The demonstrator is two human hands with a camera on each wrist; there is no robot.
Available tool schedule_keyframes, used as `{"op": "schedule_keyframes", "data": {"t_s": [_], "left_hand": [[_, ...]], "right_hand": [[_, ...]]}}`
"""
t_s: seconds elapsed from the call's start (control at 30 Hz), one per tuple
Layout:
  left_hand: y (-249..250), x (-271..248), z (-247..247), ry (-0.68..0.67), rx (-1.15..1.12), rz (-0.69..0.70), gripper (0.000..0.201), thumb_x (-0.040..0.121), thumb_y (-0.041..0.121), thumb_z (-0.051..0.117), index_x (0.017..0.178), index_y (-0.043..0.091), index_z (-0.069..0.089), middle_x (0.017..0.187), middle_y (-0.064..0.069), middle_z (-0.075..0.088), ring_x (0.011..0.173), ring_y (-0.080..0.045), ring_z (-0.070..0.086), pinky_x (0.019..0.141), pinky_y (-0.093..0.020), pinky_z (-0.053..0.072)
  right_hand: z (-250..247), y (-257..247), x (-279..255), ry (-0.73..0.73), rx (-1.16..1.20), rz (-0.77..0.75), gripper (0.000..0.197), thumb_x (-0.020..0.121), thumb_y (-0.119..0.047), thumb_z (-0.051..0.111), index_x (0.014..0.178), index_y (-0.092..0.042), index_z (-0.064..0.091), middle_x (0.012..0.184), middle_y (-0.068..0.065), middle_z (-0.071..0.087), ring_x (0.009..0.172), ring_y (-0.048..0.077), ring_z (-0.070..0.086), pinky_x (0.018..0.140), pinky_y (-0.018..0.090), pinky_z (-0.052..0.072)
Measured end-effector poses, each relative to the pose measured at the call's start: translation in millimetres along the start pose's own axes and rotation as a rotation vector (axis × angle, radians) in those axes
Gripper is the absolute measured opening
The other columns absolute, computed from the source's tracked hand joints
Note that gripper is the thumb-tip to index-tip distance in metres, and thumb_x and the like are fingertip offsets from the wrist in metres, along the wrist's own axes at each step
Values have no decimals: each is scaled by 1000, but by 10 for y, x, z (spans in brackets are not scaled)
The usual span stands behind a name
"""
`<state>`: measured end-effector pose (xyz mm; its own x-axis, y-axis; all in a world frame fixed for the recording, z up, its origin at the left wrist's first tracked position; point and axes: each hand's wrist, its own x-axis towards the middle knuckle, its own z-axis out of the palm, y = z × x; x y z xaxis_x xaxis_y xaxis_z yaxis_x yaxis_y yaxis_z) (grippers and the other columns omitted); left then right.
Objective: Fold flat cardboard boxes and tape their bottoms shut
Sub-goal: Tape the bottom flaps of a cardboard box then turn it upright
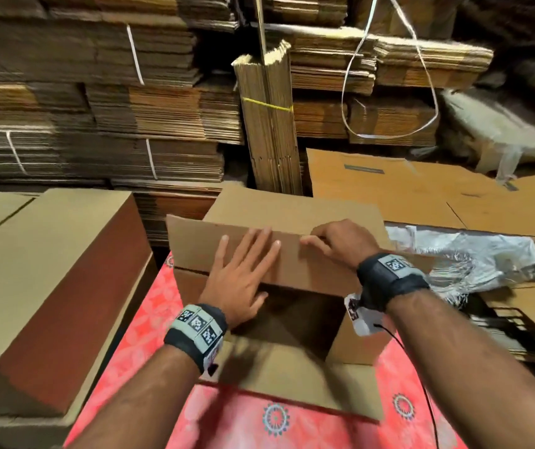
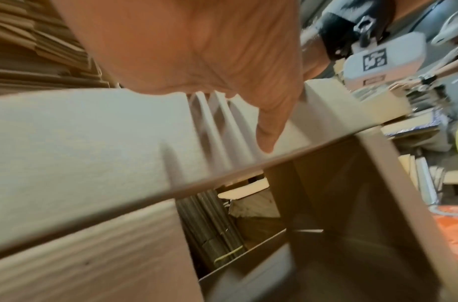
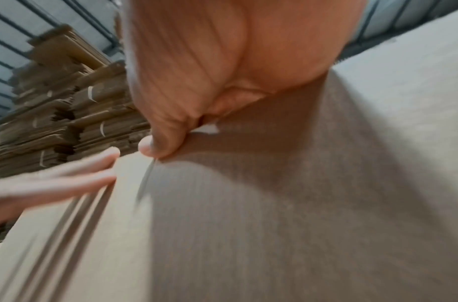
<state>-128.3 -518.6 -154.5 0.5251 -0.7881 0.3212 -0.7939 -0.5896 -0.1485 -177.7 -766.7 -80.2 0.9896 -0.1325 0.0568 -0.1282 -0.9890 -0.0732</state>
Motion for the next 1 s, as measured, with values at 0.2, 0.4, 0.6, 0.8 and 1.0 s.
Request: {"op": "schedule_keyframes", "data": {"t_s": [0.2,0.4,0.6,0.8,1.0], "left_hand": [[-87,569,274,-351,-3,-81,116,87,47,69,157,31,-23,163,1,-35,154,-25,-21,122,-65,8],[-158,874,570,-705,-33,-105,110,84,41,75,161,34,-3,170,6,-9,157,-22,-1,121,-61,17],[-98,933,612,-696,-67,-110,111,82,40,76,161,36,-2,170,8,-7,156,-20,2,122,-58,19],[-237,897,540,-578,-81,-104,110,81,46,74,159,40,-2,170,10,-5,156,-17,6,121,-55,23],[-418,880,548,-541,-90,-127,107,78,46,74,159,39,3,169,9,1,154,-19,10,118,-58,28]], "right_hand": [[359,181,396,117,-126,59,38,99,-62,48,114,-30,62,107,-1,70,99,24,63,89,41,42],[738,170,135,181,30,8,72,88,-78,37,137,-28,54,144,-4,53,136,17,45,107,51,28],[1041,290,-379,-74,11,95,91,83,-75,55,156,-29,25,167,-1,20,154,21,15,118,58,13],[1207,450,-822,9,23,326,96,63,-41,64,154,-30,36,165,3,29,152,25,25,113,62,23],[1141,584,-1637,0,26,521,96,71,-34,39,163,-26,16,171,-6,10,157,16,14,113,57,31]]}}
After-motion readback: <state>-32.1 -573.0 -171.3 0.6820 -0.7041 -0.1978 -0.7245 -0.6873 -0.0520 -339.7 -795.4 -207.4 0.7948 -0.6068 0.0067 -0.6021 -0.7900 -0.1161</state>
